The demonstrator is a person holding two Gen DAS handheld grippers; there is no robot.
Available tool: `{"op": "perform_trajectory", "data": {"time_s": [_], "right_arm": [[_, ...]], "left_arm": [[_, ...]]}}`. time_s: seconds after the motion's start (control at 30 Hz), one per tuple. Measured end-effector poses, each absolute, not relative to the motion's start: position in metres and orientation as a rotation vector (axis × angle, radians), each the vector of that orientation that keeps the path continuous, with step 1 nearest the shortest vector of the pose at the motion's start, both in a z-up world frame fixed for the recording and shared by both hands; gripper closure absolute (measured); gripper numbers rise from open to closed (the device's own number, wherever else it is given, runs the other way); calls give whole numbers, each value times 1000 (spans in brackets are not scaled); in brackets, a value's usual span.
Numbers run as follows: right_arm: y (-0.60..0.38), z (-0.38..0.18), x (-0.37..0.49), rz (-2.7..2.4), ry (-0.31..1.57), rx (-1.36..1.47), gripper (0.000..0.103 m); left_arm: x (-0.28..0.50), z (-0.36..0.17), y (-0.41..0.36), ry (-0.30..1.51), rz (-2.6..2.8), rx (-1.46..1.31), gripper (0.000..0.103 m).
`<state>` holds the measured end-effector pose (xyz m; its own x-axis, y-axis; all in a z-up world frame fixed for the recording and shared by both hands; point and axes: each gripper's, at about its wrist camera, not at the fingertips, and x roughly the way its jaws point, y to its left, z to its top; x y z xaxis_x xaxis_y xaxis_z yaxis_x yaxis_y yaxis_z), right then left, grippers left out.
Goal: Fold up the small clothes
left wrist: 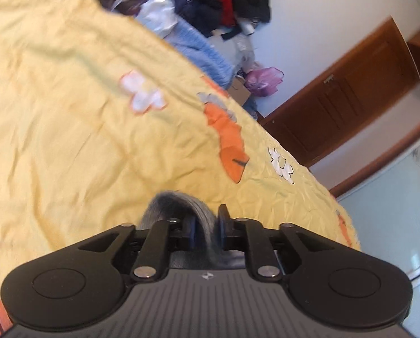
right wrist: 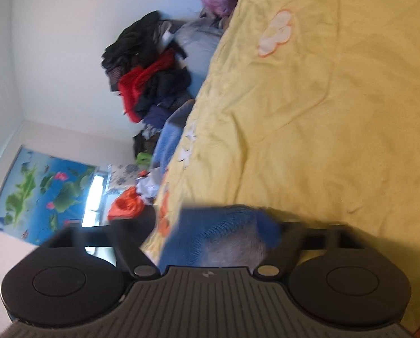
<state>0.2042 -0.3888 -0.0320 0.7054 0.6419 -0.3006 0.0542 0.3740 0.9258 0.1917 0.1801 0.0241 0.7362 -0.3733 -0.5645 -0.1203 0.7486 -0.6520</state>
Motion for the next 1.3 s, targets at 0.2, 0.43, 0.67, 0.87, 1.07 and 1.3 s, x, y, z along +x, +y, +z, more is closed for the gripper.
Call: {"op": "perform_trajectory", "data": {"time_s": [0.2,0.43,0.67,0.87,1.07,1.3], "right_arm": [[-387,-4,147,434,718,944,20],[-403,-2,48,392,703,938,19],[-395,-14,-10,375,763,976,16],[-352,-15,-22,416,765,897,9],[-315,-11,2,432,781,857,9],[-311,-27,25,384,753,926,69]], "left_arm": [[128,43,194,638,-87,-662,19],[38,29,184,679,-66,-698,19],[-20,1,165,684,-82,-839,19],[-19,-7,144,633,-121,-908,18],[-3,-6,142,622,-64,-931,20],[-5,-14,147,654,14,-915,83]]}}
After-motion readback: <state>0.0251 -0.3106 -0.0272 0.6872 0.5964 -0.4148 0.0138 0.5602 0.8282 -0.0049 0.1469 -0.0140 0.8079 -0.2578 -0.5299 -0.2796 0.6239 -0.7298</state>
